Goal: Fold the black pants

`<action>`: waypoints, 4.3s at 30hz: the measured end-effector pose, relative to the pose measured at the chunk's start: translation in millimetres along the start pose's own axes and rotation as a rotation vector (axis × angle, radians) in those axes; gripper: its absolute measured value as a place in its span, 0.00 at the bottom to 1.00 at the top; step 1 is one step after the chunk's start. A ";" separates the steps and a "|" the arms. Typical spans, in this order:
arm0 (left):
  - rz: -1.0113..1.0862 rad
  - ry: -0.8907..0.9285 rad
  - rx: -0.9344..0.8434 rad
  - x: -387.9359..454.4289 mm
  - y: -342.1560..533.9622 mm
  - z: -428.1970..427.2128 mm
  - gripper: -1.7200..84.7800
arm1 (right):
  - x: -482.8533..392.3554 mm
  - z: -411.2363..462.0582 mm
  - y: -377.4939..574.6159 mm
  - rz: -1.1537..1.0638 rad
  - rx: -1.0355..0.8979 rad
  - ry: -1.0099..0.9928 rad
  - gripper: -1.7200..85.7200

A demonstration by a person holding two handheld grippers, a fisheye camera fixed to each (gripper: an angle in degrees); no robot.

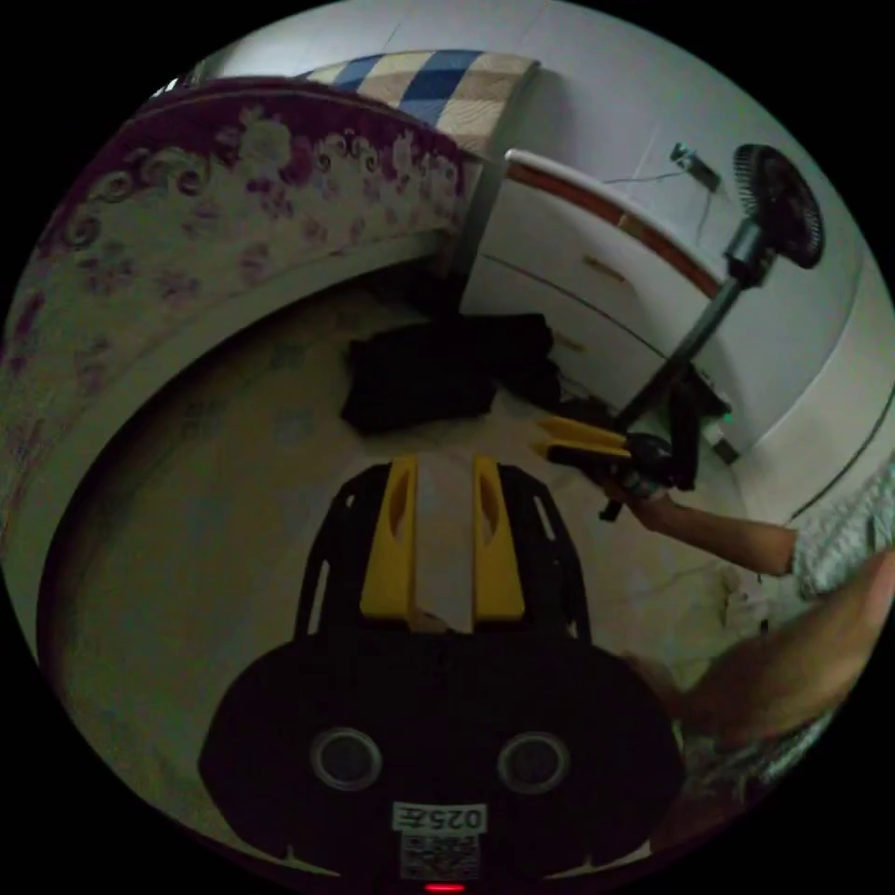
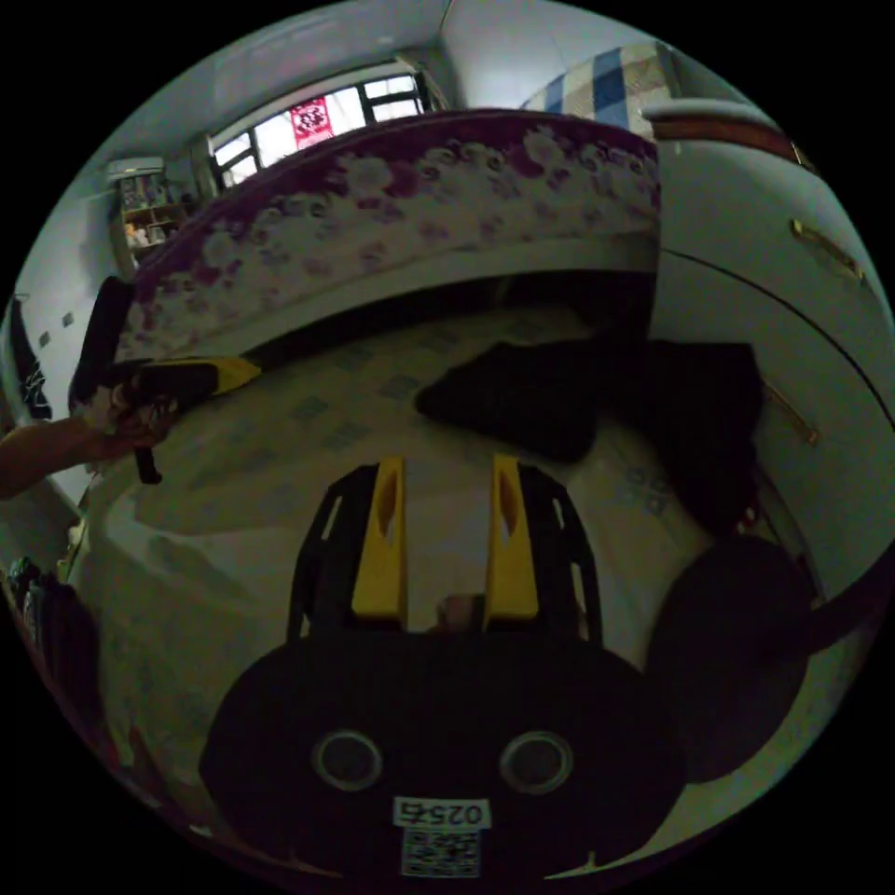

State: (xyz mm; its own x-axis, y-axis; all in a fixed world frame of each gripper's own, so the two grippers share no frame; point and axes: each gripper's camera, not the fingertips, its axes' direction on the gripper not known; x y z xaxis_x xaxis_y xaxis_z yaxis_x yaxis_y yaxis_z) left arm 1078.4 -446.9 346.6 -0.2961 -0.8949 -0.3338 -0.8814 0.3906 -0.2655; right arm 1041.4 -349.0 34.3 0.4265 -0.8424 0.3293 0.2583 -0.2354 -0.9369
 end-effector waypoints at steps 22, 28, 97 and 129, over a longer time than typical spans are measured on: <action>-0.155 0.047 0.253 -159.2 -231.5 110.0 0.01 | 159.8 -137.7 -285.0 -0.164 0.272 -0.016 0.01; -0.090 0.232 0.203 -178.6 -213.5 20.7 0.01 | 154.1 -203.2 -346.2 -0.279 0.318 -0.061 0.01; -0.507 -0.293 -0.091 -57.6 370.2 -219.5 0.10 | -214.8 -53.0 -230.5 -0.562 -0.649 -0.882 0.18; -0.963 0.219 0.092 -131.0 454.7 -250.3 0.13 | 1.1 -31.9 -240.8 0.020 -0.536 -0.734 0.20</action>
State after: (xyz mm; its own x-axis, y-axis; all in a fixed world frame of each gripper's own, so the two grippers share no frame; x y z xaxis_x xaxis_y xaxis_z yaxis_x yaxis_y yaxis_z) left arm 624.3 -206.0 496.0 0.4620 -0.8557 0.2330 -0.7525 -0.5173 -0.4076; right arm 952.0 -308.6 256.5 0.9189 -0.3715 0.1327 -0.1144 -0.5729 -0.8116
